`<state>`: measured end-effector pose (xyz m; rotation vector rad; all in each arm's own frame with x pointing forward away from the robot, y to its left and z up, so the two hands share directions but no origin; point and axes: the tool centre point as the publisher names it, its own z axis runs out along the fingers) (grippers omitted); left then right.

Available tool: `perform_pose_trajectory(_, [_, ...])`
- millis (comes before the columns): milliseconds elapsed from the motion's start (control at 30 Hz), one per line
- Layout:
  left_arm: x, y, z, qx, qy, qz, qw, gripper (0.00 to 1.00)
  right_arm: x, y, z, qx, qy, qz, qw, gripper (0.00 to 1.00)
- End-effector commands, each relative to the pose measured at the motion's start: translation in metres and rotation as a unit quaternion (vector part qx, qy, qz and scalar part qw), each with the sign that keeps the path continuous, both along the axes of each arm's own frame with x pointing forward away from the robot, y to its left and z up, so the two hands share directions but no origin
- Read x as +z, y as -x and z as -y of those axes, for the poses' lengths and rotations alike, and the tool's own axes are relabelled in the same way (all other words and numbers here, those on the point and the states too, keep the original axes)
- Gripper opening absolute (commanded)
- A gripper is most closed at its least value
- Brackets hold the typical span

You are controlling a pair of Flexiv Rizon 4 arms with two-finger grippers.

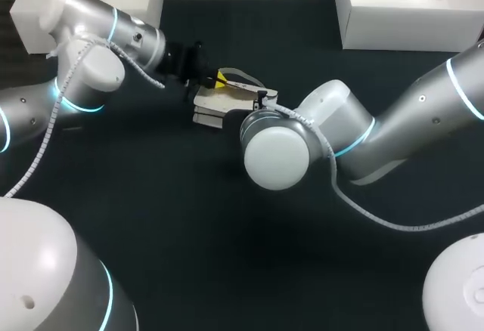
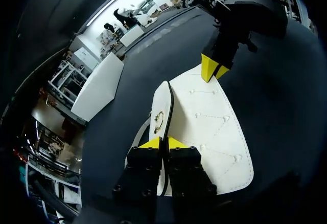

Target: Pick up the bag, open it, inspect its contents, close it, and place it on the opposite side

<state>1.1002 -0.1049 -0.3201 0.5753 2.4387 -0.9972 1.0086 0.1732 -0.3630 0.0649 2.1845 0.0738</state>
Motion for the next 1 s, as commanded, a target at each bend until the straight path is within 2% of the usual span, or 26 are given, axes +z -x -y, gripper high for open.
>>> perform_pose_trajectory(33, [0.017, -0.025, -0.011, -0.010, -0.025, -0.044, 0.999, 0.00, -0.008, 0.006, 0.005, 0.002, -0.001, 0.010, 1.000, 0.00])
perform_pose_trajectory(200, [0.020, -0.028, -0.012, -0.004, -0.029, -0.056, 0.998, 0.00, -0.008, 0.006, 0.005, 0.002, -0.001, 0.010, 1.000, 0.00])
perform_pose_trajectory(367, [0.016, -0.022, -0.012, -0.009, -0.027, -0.058, 0.998, 0.00, -0.008, 0.006, 0.005, 0.002, -0.001, 0.010, 1.000, 0.00])
perform_pose_trajectory(400, [0.015, -0.021, -0.012, -0.008, -0.026, -0.057, 0.998, 0.10, -0.008, 0.006, 0.005, 0.002, -0.001, 0.010, 1.000, 0.00])
perform_pose_trajectory(433, [0.012, -0.019, -0.013, -0.006, -0.026, -0.057, 0.998, 0.34, -0.008, 0.006, 0.005, 0.002, -0.001, 0.010, 1.000, 0.00])
perform_pose_trajectory(533, [0.007, -0.015, -0.014, -0.006, -0.020, -0.057, 0.998, 0.73, -0.008, 0.006, 0.005, 0.002, -0.001, 0.010, 1.000, 0.00])
perform_pose_trajectory(633, [-0.002, -0.012, -0.013, 0.001, -0.023, -0.060, 0.998, 0.78, -0.008, 0.006, 0.005, 0.002, -0.001, 0.010, 1.000, 0.00])
perform_pose_trajectory(867, [-0.014, -0.018, -0.006, 0.009, -0.018, -0.074, 0.997, 0.82, -0.008, 0.006, 0.005, 0.002, -0.001, 0.010, 1.000, 0.00])
perform_pose_trajectory(1000, [-0.017, -0.024, -0.001, 0.013, -0.017, -0.081, 0.997, 0.80, -0.008, 0.006, 0.005, 0.002, -0.001, 0.010, 1.000, 0.00])
